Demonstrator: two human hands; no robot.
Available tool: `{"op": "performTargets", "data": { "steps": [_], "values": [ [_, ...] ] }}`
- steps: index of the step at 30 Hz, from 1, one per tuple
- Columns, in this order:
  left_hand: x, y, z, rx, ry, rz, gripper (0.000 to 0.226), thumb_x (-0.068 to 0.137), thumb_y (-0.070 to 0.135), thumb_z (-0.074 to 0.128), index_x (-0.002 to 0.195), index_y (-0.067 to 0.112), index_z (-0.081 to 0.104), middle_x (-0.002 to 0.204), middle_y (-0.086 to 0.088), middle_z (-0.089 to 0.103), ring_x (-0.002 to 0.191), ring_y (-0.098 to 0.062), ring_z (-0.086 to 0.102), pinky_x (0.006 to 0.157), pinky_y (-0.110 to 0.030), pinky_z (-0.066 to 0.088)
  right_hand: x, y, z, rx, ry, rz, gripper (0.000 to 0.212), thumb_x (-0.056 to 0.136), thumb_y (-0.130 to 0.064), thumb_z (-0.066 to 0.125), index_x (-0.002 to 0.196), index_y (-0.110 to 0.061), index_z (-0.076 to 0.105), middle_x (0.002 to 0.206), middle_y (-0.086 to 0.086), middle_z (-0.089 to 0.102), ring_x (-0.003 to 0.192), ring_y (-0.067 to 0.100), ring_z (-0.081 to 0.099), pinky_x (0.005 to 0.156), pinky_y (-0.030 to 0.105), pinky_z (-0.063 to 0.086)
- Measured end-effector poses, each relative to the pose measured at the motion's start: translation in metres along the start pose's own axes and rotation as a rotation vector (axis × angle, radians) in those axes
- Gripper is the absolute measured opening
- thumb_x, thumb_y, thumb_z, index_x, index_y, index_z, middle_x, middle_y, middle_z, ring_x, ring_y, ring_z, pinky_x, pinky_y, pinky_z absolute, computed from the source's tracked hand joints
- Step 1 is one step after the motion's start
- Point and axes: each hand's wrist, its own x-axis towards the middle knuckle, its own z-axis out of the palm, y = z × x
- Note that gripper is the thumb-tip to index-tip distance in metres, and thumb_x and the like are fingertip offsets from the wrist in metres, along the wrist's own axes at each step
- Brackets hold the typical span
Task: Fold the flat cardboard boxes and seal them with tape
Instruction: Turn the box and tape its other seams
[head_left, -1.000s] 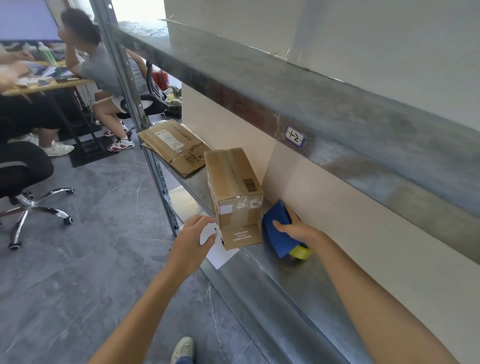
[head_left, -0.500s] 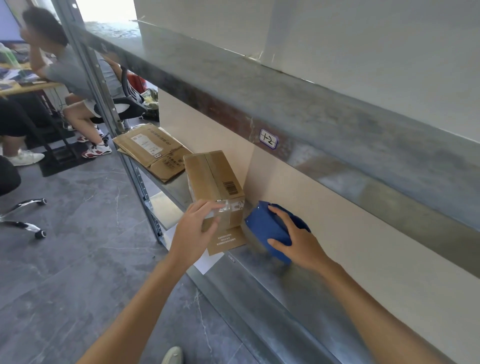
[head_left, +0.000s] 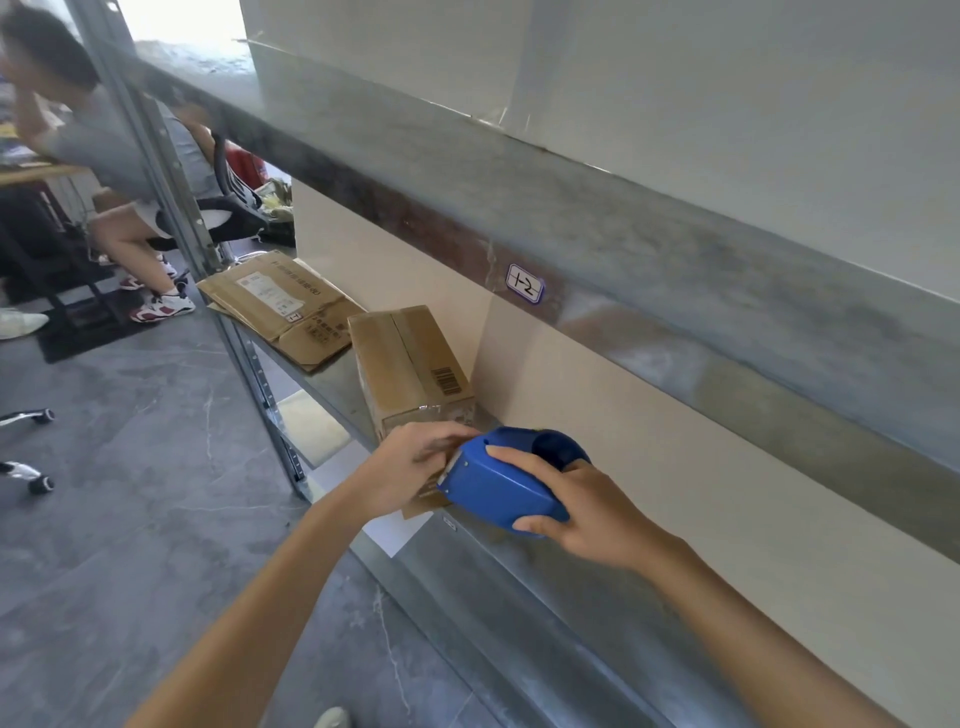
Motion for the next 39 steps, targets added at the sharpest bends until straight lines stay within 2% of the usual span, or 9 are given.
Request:
{"op": "performTargets", "data": {
  "steps": [3,7,12,16,21,25,33,35,39],
  "values": [
    [-0.001,-0.006,-0.004,-0.034,0.019,-0.021,0.066,0.083,-0.027,0.037,0.115,0.022,0.067,0.116,0.006,0.07,0.112,-0.003,0.064,0.097,-0.019,0.048,0.003,-0.003,0.003,-0.031,-0.02,-0.031,0.079,0.09,-0.051,0.06,0.139,-0.073,0.003,0.114,-0.01,0.062,0.083,0.016,0.049,0.073,0.007,0.027],
    [-0.007,-0.015,-0.01,-0.068,0.016,-0.048,0.058,0.085,-0.025,0.042,0.109,0.018,0.071,0.106,0.01,0.073,0.107,-0.007,0.067,0.092,-0.023,0.052,0.006,-0.009,0.006,-0.046,-0.035,-0.049,0.079,0.091,-0.05,0.059,0.142,-0.071,0.002,0.11,-0.004,0.065,0.082,0.018,0.05,0.072,0.009,0.029],
    [-0.015,-0.02,-0.015,-0.116,0.044,-0.067,0.044,0.09,-0.019,0.05,0.1,0.018,0.072,0.092,0.019,0.072,0.088,-0.002,0.069,0.076,-0.015,0.052,0.008,-0.017,0.007,-0.043,-0.048,-0.057,0.078,0.093,-0.05,0.056,0.139,-0.073,-0.003,0.116,-0.004,0.063,0.087,0.019,0.049,0.077,0.026,0.04],
    [-0.015,-0.016,-0.017,-0.194,0.029,-0.047,0.039,0.096,-0.014,0.047,0.122,0.009,0.066,0.117,0.003,0.069,0.111,-0.01,0.065,0.092,-0.023,0.052,0.011,-0.025,0.004,-0.055,-0.062,-0.081,0.076,0.096,-0.049,0.055,0.138,-0.072,-0.003,0.118,-0.004,0.063,0.086,0.017,0.047,0.075,0.016,0.031],
    [-0.015,-0.01,-0.017,-0.162,-0.057,-0.11,0.035,0.102,-0.002,0.043,0.121,0.016,0.067,0.111,0.012,0.069,0.105,-0.002,0.065,0.083,-0.018,0.053,0.01,-0.032,0.006,-0.086,-0.068,-0.108,0.071,0.098,-0.05,0.051,0.139,-0.066,-0.005,0.105,0.001,0.067,0.083,0.02,0.048,0.079,0.003,0.024],
    [-0.014,-0.009,-0.016,-0.173,-0.106,-0.198,0.032,0.106,0.008,0.039,0.121,0.021,0.065,0.116,0.004,0.068,0.105,-0.011,0.066,0.088,-0.036,0.055,0.006,-0.034,0.007,-0.095,-0.052,-0.123,0.069,0.098,-0.051,0.05,0.142,-0.062,-0.002,0.098,0.002,0.068,0.08,0.021,0.049,0.08,-0.001,0.021],
    [-0.015,-0.013,-0.013,-0.311,-0.162,-0.238,0.03,0.108,0.024,0.038,0.122,0.026,0.065,0.122,-0.003,0.066,0.114,-0.026,0.061,0.098,-0.046,0.048,0.001,-0.034,0.009,-0.032,-0.016,-0.123,0.072,0.096,-0.054,0.053,0.137,-0.073,-0.003,0.1,-0.01,0.061,0.079,0.014,0.041,0.073,0.005,0.027],
    [-0.016,-0.018,-0.01,-0.438,-0.12,-0.251,0.033,0.108,0.014,0.036,0.124,0.022,0.064,0.125,-0.01,0.065,0.111,-0.033,0.058,0.093,-0.048,0.045,0.001,-0.035,0.007,0.015,-0.006,-0.094,0.076,0.093,-0.052,0.056,0.135,-0.077,-0.002,0.099,-0.015,0.056,0.078,0.012,0.041,0.074,0.005,0.029],
    [-0.017,-0.023,-0.007,-0.563,-0.082,-0.222,0.052,0.1,-0.011,0.031,0.122,0.02,0.066,0.125,-0.006,0.067,0.114,-0.028,0.061,0.093,-0.051,0.043,-0.001,-0.034,0.005,0.087,0.002,-0.044,0.076,0.089,-0.054,0.057,0.134,-0.078,0.002,0.096,-0.036,0.041,0.081,0.003,0.043,0.077,0.004,0.032]
  ]
}}
